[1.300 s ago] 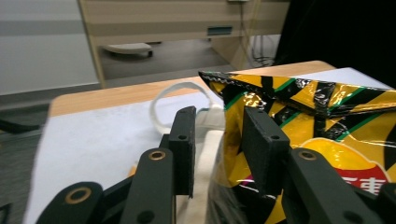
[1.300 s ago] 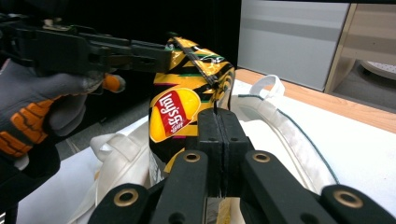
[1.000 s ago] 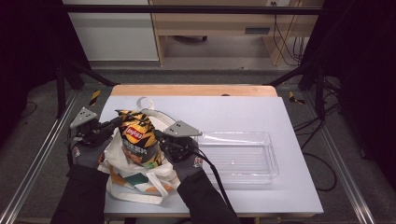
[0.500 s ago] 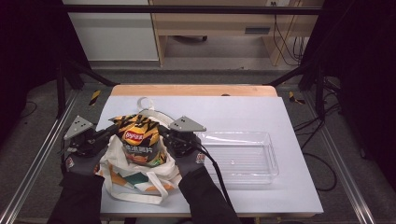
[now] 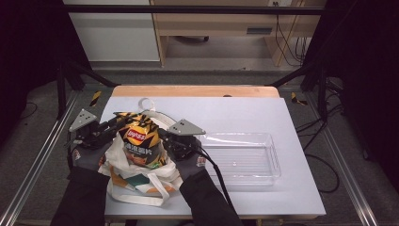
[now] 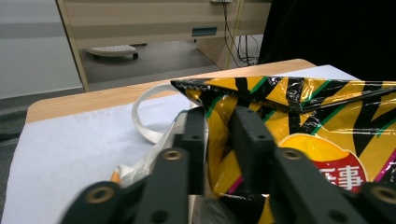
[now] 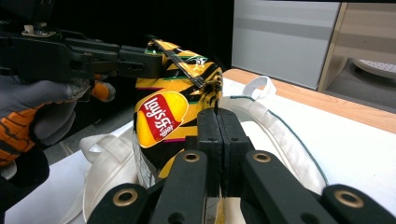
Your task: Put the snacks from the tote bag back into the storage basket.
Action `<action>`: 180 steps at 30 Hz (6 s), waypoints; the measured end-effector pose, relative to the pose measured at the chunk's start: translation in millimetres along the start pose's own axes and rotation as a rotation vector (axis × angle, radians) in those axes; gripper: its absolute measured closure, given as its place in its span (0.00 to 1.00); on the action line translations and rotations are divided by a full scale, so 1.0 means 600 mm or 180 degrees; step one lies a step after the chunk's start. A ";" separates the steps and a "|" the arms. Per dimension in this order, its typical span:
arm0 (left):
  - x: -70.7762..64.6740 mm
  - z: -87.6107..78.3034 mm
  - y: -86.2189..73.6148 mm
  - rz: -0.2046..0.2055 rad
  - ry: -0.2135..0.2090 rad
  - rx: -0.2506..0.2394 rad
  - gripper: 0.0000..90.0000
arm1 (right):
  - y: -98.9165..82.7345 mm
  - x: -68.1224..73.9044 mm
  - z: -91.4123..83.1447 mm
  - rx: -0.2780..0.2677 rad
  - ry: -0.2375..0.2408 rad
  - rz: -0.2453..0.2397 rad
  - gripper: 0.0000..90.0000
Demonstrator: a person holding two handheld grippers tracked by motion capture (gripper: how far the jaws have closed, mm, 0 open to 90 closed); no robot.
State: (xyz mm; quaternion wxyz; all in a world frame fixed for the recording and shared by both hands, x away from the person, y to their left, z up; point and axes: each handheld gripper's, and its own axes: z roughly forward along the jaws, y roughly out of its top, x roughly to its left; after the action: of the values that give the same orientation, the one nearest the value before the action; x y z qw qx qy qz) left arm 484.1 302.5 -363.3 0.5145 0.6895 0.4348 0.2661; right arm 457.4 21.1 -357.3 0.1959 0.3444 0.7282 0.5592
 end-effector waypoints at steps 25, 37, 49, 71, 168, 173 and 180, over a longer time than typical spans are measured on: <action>-0.022 -0.052 0.033 0.0009 -0.0080 -0.0182 1.00 | 0.035 0.003 -0.005 -0.0139 0.0010 0.0087 1.00; -0.054 -0.095 0.062 0.0039 -0.0086 -0.0461 1.00 | 0.080 0.004 -0.039 -0.0331 0.0028 0.0006 1.00; -0.083 -0.121 0.078 0.0089 -0.0154 -0.0621 1.00 | 0.113 -0.001 -0.070 -0.0396 0.0031 -0.0107 1.00; -0.140 -0.126 0.111 0.0201 -0.0279 -0.0787 1.00 | 0.149 -0.014 -0.136 -0.0509 -0.0080 -0.0263 1.00; -0.362 0.074 0.079 0.0397 -0.1001 -0.0404 1.00 | 0.030 -0.195 -0.337 -0.0423 -0.0825 0.0088 1.00; -0.356 0.091 0.067 0.0377 -0.0981 -0.0345 1.00 | 0.019 -0.206 -0.323 -0.0360 -0.0824 0.0104 1.00; -0.348 0.111 0.053 0.0361 -0.0907 -0.0262 1.00 | 0.005 -0.217 -0.304 -0.0285 -0.0839 0.0146 1.00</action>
State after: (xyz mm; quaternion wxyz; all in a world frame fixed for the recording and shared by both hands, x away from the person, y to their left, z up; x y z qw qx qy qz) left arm 448.2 85.2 -338.1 0.5830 0.7221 0.3064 0.2119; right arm 425.1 -196.4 -313.4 0.2922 0.4223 0.6624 0.5454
